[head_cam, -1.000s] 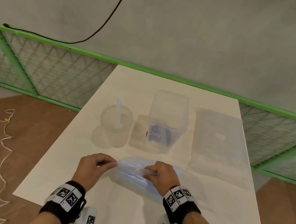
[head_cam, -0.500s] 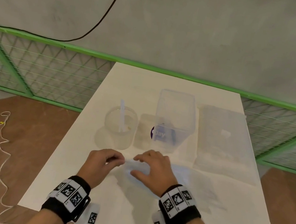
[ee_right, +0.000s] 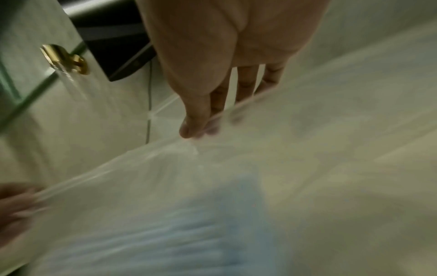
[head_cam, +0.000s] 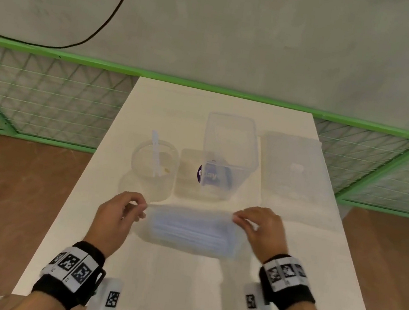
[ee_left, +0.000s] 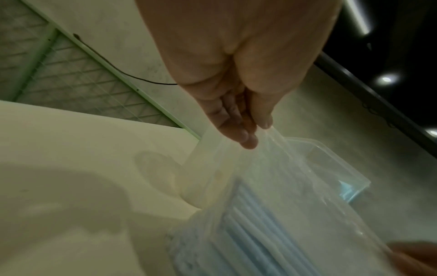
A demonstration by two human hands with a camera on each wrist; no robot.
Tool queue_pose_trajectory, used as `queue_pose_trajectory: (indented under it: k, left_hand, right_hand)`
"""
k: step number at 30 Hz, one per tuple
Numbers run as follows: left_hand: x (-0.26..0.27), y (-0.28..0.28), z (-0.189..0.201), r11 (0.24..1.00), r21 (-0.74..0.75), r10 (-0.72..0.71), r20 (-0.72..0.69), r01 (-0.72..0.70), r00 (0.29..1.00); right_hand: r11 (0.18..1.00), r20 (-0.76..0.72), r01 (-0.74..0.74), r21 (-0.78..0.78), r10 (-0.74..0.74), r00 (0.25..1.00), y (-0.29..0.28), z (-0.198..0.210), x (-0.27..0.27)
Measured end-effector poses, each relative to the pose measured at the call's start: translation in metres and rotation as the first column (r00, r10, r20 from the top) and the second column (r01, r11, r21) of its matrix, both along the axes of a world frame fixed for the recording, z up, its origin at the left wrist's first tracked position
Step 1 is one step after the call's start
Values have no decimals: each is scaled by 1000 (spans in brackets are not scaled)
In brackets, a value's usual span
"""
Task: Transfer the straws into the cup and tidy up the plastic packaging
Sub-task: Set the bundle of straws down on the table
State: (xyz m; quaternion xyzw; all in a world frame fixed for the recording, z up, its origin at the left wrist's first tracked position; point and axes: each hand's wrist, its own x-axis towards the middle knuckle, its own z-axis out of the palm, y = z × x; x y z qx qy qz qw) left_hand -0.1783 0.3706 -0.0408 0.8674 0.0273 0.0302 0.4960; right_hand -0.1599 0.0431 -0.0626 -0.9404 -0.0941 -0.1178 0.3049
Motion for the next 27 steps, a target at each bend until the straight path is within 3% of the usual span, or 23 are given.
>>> queue_pose_trajectory:
  k: [4,7,11,16,18,20,25,27]
  left_hand:
    - [-3,8,-1,974,-181,125,-84,-139,989]
    - [-3,4,4,959,-234,132,-118,-157,984]
    - [-3,-11,11,939,-288,140,-175,-186,975]
    - [4,-27,15,986,-47,140,-251,-157,958]
    - [7,-31,17,992,72,118,-279,-102,953]
    - [10,-33,21,987,143,111,-292,-71,950]
    - [8,-36,28,972,233,66,-274,0,960]
    - [6,-38,30,966,258,50,-246,16,968]
  right_hand:
    - [975,33,212,-75,-210,977,-68,8,-8]
    - [956,-34,272,-108,-277,960,-94,9,-11]
    - [954,-157,284,92,-268,951,-83,11,-13]
    - [937,-239,220,270,-156,958,-43,16,-19]
    - [966,-203,164,201,-123,971,-36,11,-18]
    - [990,-205,134,34,-124,971,-35,6,-14]
    - [965,-328,130,-229,-202,923,-33,12,-8]
    - [954,-384,28,-300,-147,912,-30,19,-10]
